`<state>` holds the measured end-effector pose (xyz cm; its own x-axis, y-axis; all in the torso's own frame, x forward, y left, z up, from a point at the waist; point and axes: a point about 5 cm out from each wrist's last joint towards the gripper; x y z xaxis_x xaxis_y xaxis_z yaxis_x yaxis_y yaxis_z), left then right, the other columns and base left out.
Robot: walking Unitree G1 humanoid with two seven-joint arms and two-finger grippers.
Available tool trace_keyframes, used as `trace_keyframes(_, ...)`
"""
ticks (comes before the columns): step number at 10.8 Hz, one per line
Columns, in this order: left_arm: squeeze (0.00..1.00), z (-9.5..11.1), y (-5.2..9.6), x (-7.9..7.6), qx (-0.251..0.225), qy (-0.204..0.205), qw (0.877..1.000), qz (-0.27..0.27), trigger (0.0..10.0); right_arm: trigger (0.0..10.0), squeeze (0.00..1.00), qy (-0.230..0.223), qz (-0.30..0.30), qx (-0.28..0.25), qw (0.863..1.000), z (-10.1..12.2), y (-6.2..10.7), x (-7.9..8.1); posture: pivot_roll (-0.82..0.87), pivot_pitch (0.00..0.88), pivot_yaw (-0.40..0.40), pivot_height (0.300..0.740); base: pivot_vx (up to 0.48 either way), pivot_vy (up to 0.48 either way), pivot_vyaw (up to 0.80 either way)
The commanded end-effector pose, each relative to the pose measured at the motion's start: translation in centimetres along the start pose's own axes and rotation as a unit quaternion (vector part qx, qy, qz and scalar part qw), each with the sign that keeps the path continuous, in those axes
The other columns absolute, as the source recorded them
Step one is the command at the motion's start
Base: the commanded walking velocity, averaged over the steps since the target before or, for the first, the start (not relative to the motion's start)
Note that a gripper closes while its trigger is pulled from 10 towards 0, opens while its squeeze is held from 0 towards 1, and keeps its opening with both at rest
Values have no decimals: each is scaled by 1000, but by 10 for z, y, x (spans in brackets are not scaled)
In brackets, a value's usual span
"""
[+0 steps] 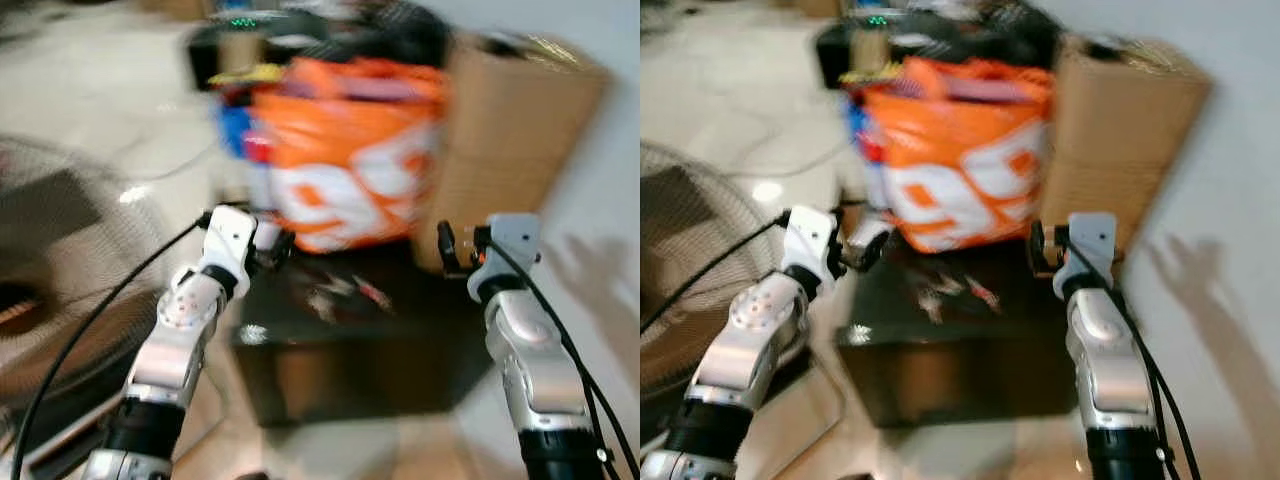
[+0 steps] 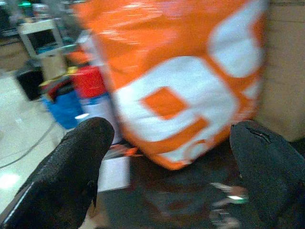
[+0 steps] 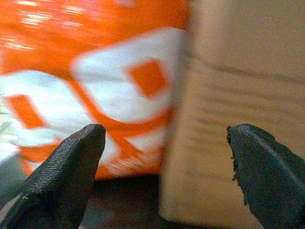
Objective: Hang keys on a hook
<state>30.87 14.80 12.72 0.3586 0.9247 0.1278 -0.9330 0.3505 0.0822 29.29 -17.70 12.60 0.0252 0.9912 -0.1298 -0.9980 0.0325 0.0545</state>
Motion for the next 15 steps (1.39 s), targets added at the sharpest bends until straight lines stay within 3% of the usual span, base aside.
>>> trace_keyframes(1,0,0,3,8,5,-5,1000,9,10000,10000,1000,-1,15,-5,1000,2,-1,8,-25,0,7,740,337,0,800)
trace_keyframes(5,0,0,0,6,7,-5,1000,3,10000,10000,1000,-2,-13,11,1000,-2,-1,-2,-32,0,11,740,336,0,0)
trace_keyframes(10,0,-2,-2,5,11,-8,1000,15,10000,10000,1000,-7,-23,17,1000,-2,-4,-5,-40,0,9,740,0,0,0)
trace_keyframes(15,0,-1,-4,4,8,-9,1000,13,10000,10000,1000,-9,-16,23,1000,-5,-1,-5,-53,0,12,740,0,-422,0)
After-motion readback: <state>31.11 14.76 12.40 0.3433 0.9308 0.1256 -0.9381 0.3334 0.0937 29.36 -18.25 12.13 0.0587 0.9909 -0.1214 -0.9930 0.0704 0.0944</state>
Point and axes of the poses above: a point about 5 cm out from each wrist's last joint towards the gripper, its own y axis pointing back from the gripper into the wrist, its own z axis along the axis of the wrist's last joint, x = y × z, and after that the axes turned 3 degrees about y, right-handed
